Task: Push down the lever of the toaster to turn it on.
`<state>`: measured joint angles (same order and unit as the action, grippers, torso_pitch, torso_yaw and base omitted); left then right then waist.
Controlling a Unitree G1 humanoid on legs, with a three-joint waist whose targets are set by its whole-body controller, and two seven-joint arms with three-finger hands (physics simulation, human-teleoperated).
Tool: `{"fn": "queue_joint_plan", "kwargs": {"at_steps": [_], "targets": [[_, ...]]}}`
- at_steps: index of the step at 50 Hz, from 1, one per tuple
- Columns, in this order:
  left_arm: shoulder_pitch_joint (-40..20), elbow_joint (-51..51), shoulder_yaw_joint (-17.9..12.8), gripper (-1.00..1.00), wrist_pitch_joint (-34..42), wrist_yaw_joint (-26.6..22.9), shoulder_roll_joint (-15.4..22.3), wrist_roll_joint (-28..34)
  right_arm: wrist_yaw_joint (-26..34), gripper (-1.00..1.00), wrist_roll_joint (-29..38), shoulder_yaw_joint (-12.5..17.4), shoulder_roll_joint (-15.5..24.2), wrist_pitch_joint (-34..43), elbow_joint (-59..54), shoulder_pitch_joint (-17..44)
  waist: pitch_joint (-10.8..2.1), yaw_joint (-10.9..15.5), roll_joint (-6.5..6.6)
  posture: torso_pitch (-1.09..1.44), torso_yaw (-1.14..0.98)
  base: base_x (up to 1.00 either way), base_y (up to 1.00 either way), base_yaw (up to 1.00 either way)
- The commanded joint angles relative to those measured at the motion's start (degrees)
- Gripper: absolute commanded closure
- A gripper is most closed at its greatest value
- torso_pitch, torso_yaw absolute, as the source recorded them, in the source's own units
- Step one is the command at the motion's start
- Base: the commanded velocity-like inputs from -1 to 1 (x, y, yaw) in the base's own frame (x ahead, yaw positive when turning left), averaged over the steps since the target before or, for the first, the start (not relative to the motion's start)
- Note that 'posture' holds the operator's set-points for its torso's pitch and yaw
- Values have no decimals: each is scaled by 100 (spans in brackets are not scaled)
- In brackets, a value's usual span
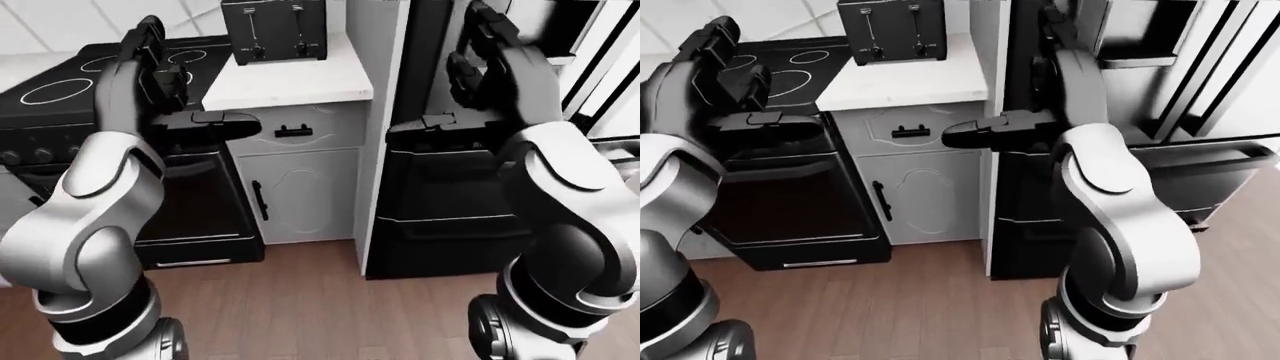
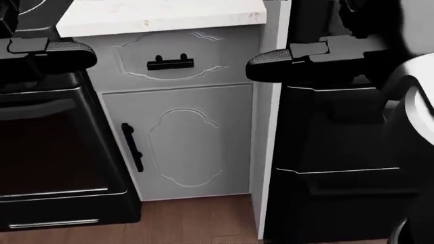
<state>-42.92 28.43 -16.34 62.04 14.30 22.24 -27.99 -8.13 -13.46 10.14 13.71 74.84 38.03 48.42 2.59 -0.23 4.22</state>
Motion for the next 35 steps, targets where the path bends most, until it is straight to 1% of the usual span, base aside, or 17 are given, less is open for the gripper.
{"fn": "queue_joint_plan", "kwargs": {"at_steps": [1,9,11,12,13,14,16,17,19,20,21,22,24,26,27,29,35], "targets": [[-209,134,-8,-100,-141,24,56,-38,-38,-100,5,109,105,-199,69,187,-139,-47,-4,0,0,0,52,0],[-207,120,14,-100,-167,66,76,-96,-111,-100,-106,134,121,-203,64,202,-84,-58,-494,0,0,0,52,0],[-219,138,6,-100,-145,82,83,-124,-129,-100,-134,142,129,-223,57,200,-153,-49,-759,0,0,0,53,0],[-205,138,12,-100,-158,86,83,-126,-141,-100,-152,145,126,-227,55,200,-121,-101,-586,0,0,0,52,0],[-208,132,16,-100,-165,87,86,-130,-148,-100,-163,135,129,-250,51,185,-161,-48,-707,0,0,0,41,0],[-207,141,16,-100,-157,96,90,-137,-159,-100,-191,144,125,-246,56,189,-198,-31,-720,0,0,0,25,0],[-199,141,15,-100,-168,97,93,-145,-175,-100,-217,155,134,-250,58,188,-112,7,-584,0,0,0,1,0],[-199,139,17,-100,-171,99,95,-146,-179,-100,-223,151,140,-264,53,179,-86,-26,-456,0,0,0,0,0],[-215,147,16,-100,-146,116,96,-162,-198,-100,-241,143,150,-283,46,168,-86,-60,-41,0,0,0,0,0],[-222,154,15,-100,-134,123,100,-168,-205,-100,-249,143,154,-278,47,169,34,-12,-359,0,0,0,0,0],[-233,167,10,-100,-113,136,100,-182,-229,-100,-269,157,152,-227,76,194,14,9,-336,0,0,0,1,0],[-236,179,9,-100,-100,145,101,-194,-243,-100,-284,153,158,-195,92,207,-144,10,-334,0,0,0,16,0],[-228,170,20,-100,-124,145,102,-194,-259,-100,-300,149,161,-204,87,199,-99,1,-666,0,0,0,24,0],[-247,181,9,-100,-99,163,108,-212,-260,-100,-318,146,172,-244,82,180,-106,-10,-569,0,0,0,25,0],[-236,181,20,-100,-109,166,104,-210,-262,-100,-321,135,175,-267,69,170,17,30,-632,0,0,0,0,0],[-254,186,22,-100,-90,180,103,-225,-261,-100,-343,119,168,-312,43,166,-78,-27,-323,0,0,0,0,0],[-252,201,28,-100,-87,212,107,-248,-311,-100,-431,149,196,-380,45,146,-78,10,-402,0,0,0,0,0]]}}
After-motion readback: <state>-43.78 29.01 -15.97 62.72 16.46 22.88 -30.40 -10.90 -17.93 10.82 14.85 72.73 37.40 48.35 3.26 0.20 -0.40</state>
